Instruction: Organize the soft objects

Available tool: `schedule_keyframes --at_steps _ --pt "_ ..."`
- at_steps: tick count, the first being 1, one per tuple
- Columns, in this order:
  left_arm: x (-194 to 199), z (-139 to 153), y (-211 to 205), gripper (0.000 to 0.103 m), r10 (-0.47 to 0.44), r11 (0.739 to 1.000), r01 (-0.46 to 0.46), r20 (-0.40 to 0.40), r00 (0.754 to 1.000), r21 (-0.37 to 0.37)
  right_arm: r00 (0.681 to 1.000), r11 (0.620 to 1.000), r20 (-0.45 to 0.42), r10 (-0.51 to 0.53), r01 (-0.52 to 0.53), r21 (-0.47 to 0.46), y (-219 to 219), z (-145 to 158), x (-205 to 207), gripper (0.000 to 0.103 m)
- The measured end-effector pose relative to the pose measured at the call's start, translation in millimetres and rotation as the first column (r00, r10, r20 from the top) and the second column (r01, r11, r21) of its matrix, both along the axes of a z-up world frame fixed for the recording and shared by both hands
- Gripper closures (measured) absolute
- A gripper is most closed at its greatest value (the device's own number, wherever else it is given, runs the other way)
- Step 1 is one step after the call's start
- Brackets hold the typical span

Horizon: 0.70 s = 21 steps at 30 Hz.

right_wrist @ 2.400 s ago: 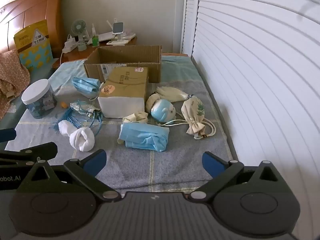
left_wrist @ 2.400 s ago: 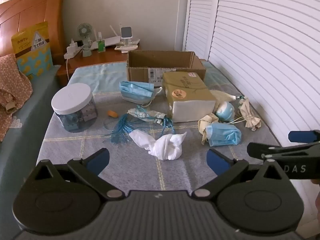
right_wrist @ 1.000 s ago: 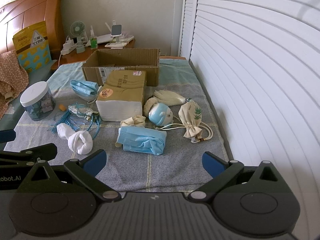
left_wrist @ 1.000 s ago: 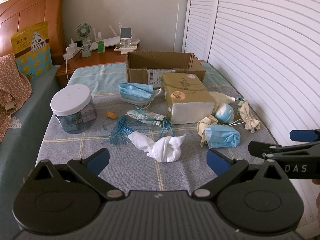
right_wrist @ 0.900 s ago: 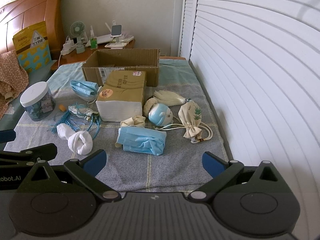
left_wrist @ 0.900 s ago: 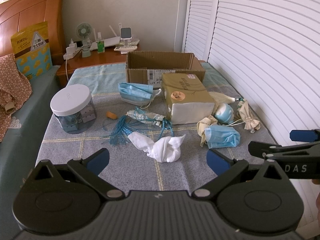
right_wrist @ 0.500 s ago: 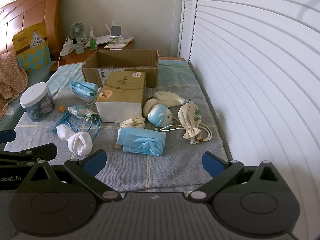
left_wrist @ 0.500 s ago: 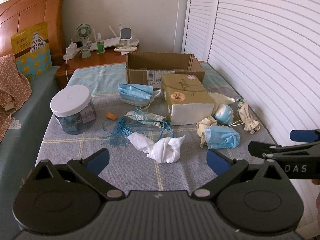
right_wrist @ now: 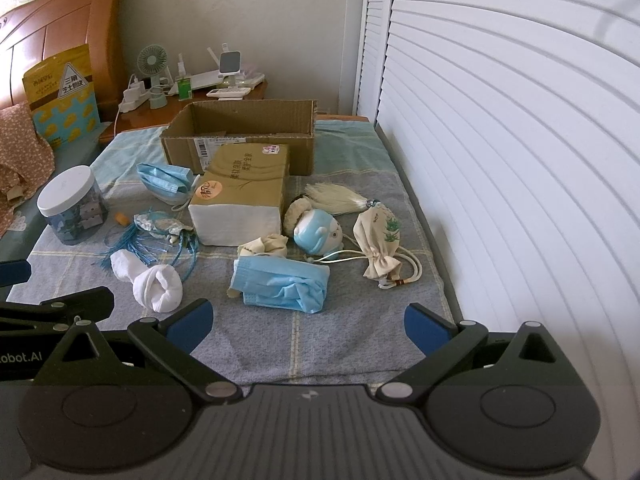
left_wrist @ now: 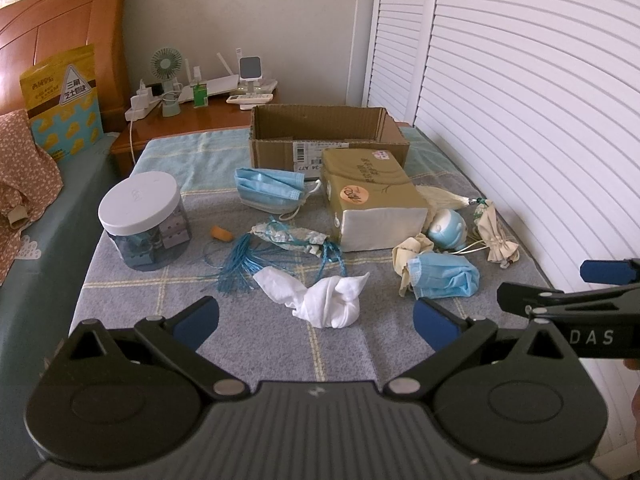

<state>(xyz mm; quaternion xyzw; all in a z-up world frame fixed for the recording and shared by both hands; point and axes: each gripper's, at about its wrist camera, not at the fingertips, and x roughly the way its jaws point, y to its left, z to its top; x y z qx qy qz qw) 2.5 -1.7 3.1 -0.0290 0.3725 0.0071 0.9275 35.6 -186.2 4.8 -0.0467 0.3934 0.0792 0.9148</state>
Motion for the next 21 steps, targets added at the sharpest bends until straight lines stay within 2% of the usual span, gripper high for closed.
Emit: schedule_keyframes --at_steps 10,21 --pt "2.5 2.9 -2.4 0.001 -0.012 1.0 0.012 0.007 1.0 0.011 1.0 1.0 0.005 -0.001 0.001 -0.002 -0.1 -0.4 0.5 0.0" --pt "9.6 -0.1 -4.7 0.001 -0.093 0.995 0.091 0.032 0.995 0.039 1.0 1.0 0.026 0.015 -0.015 -0.016 2.4 -0.4 3.8 0.0"
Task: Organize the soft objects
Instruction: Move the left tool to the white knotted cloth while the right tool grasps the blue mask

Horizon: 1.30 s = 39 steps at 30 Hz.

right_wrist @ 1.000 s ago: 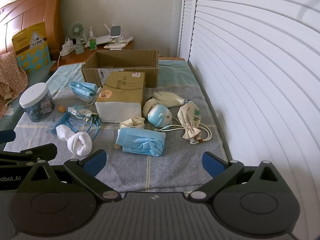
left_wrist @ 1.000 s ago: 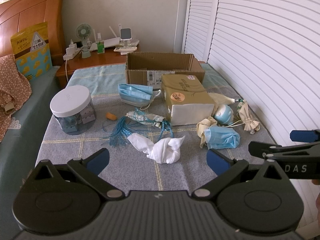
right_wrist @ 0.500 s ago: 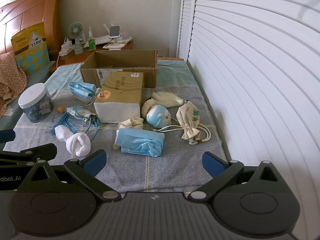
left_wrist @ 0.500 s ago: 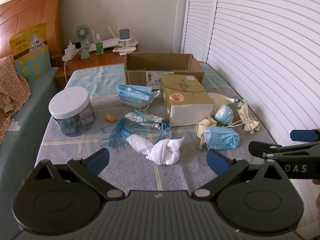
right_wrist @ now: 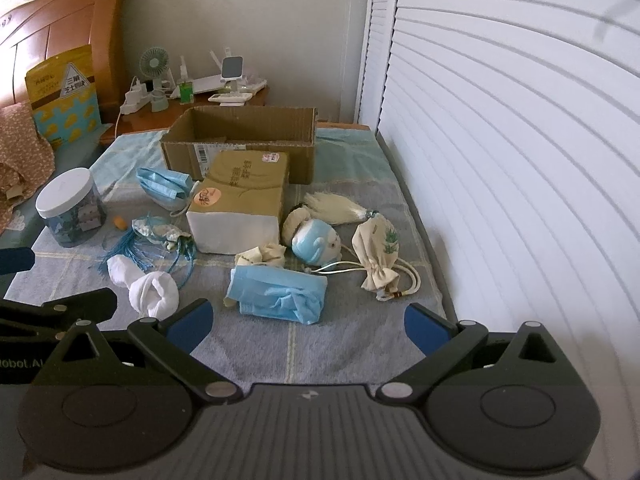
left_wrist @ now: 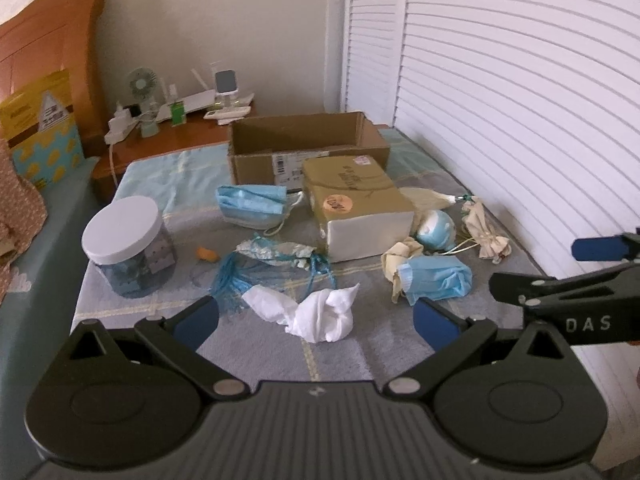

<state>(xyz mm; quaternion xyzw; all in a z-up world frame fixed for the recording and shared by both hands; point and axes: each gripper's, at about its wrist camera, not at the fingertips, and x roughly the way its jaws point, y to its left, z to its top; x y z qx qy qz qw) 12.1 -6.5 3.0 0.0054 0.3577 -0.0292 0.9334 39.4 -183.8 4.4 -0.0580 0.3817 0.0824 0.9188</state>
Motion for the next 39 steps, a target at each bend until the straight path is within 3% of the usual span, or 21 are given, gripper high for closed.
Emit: schedule_keyframes --at_steps 15,29,39 --pt "23 -30 3 0.001 -0.072 0.997 0.072 -0.015 0.997 0.016 0.999 0.999 0.02 0.029 -0.029 0.029 -9 -12 12 0.0" --pt "52 -84 17 0.001 -0.087 0.996 0.085 -0.157 0.984 -0.016 0.994 0.996 -0.073 0.08 -0.077 0.043 -12 -65 42 0.0" --pt "59 -95 23 0.0 -0.088 0.996 0.088 -0.167 0.982 -0.004 0.983 0.989 -0.112 0.145 -0.144 0.019 -3 -94 56 0.0"
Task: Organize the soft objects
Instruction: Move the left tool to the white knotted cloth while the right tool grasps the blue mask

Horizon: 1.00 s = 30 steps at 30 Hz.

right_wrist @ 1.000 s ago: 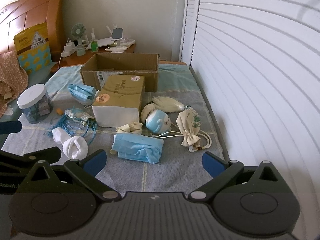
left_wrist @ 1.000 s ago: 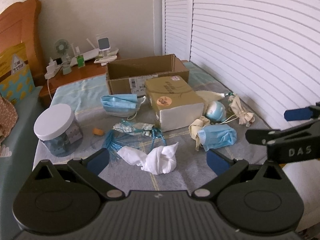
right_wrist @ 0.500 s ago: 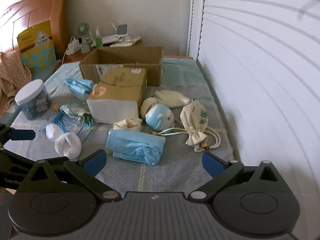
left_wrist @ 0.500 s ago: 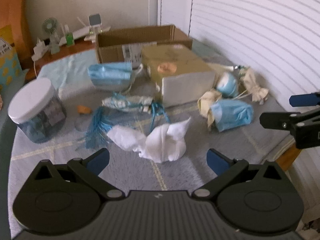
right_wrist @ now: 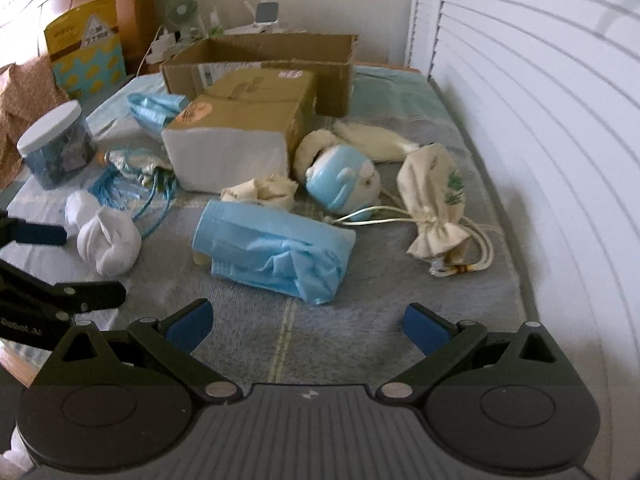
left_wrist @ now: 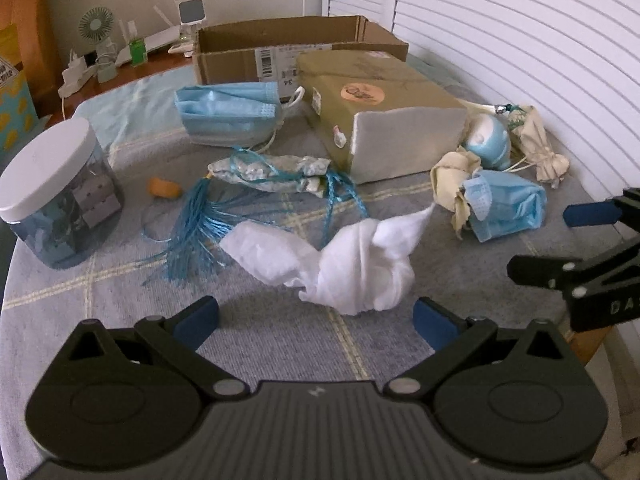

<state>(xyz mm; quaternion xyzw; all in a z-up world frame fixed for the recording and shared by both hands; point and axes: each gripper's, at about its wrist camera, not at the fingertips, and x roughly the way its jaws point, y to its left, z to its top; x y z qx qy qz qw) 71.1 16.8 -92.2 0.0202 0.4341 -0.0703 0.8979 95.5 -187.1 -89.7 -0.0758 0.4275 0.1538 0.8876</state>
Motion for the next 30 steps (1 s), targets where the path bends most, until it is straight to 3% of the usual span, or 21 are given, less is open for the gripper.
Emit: schedule_keyframes --at_steps 4,9,16,25,28,30 --pt "-1 -1 0 0.0 0.0 1.0 0.0 0.018 1.0 -0.001 1.0 0.999 0.017 0.019 -0.018 -0.036 5 -3 0 0.0" --pt "-11 -6 1 0.0 0.008 1.0 -0.007 0.08 0.997 -0.008 0.999 0.999 0.03 0.028 -0.027 -0.027 4 -5 -2 0.0" --pt "-6 -2 -3 0.001 -0.007 0.999 0.011 0.102 0.995 -0.034 0.997 0.999 0.071 0.029 -0.029 -0.014 0 -8 -8 0.0" --pt "0 3 -19 0.005 -0.048 0.999 0.05 0.139 0.989 -0.011 0.994 0.999 0.1 0.033 -0.033 -0.004 -2 -10 -13 0.0" --pt "0 3 -20 0.022 -0.044 0.999 0.044 0.142 0.989 0.005 0.995 1.0 0.1 0.031 -0.031 -0.004 -2 -10 -13 0.0" --pt "1 4 -18 0.041 -0.054 0.998 0.055 0.131 0.99 -0.007 0.995 1.0 0.099 0.029 -0.028 -0.005 -2 -9 -13 0.0"
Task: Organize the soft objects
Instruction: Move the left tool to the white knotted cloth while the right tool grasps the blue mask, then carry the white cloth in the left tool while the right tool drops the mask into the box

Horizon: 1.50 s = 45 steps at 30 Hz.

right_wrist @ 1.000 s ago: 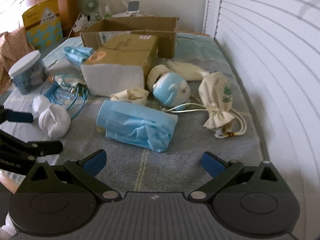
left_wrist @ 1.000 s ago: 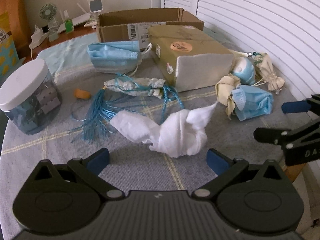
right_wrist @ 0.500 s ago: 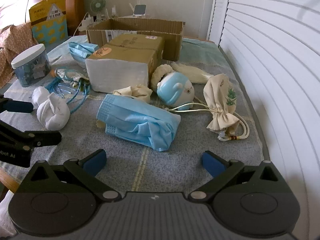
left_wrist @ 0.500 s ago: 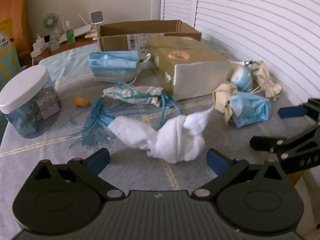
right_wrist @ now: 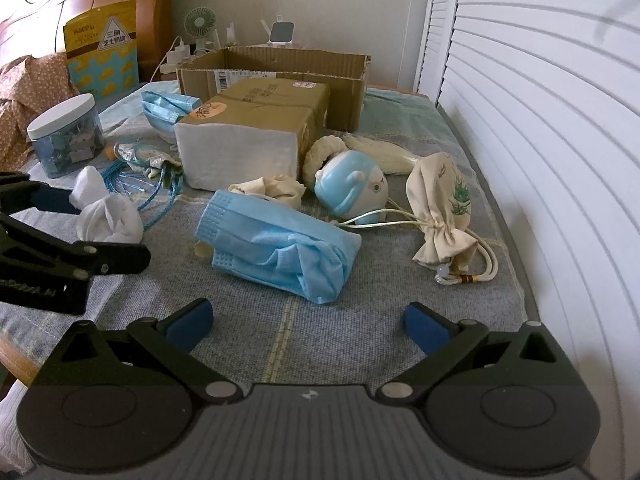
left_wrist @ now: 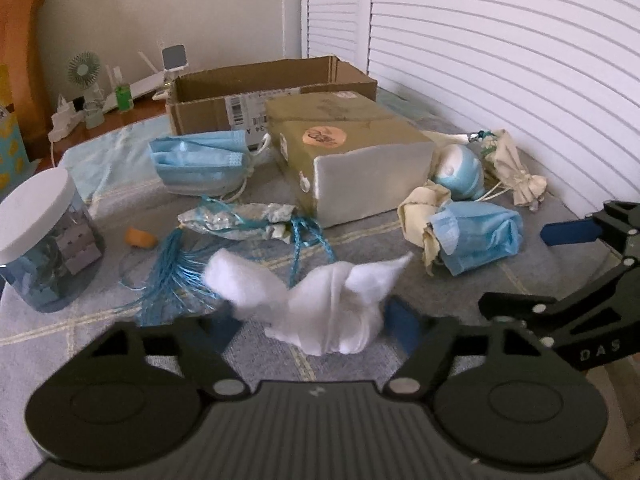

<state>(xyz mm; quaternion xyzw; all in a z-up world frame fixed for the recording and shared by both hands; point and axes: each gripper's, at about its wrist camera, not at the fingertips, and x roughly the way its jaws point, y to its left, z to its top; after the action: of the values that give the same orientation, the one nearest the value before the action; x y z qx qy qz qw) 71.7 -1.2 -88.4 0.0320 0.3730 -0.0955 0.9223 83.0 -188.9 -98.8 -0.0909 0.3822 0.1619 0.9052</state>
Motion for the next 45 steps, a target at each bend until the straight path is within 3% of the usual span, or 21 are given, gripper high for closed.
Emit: schedule_keyframes --at_steps 3,18,28,45 --pt "-1 3 5 0.047 -0.008 0.999 0.007 -0.016 1.0 -0.034 1.0 1.0 -0.006 -0.003 0.003 0.001 2 1 3 0.0" --pt "-5 17 23 0.047 -0.021 0.999 0.021 0.003 1.0 -0.036 0.998 0.997 -0.009 0.062 -0.061 0.05 23 6 33 0.002" --pt "-4 19 26 0.047 -0.065 0.997 0.064 -0.015 0.998 -0.053 0.997 0.997 -0.011 0.075 -0.075 0.007 23 14 21 0.026" --pt "-17 58 39 0.047 -0.127 0.991 0.126 -0.019 0.992 -0.053 0.992 0.995 0.079 0.098 -0.098 0.004 13 76 -16 0.027"
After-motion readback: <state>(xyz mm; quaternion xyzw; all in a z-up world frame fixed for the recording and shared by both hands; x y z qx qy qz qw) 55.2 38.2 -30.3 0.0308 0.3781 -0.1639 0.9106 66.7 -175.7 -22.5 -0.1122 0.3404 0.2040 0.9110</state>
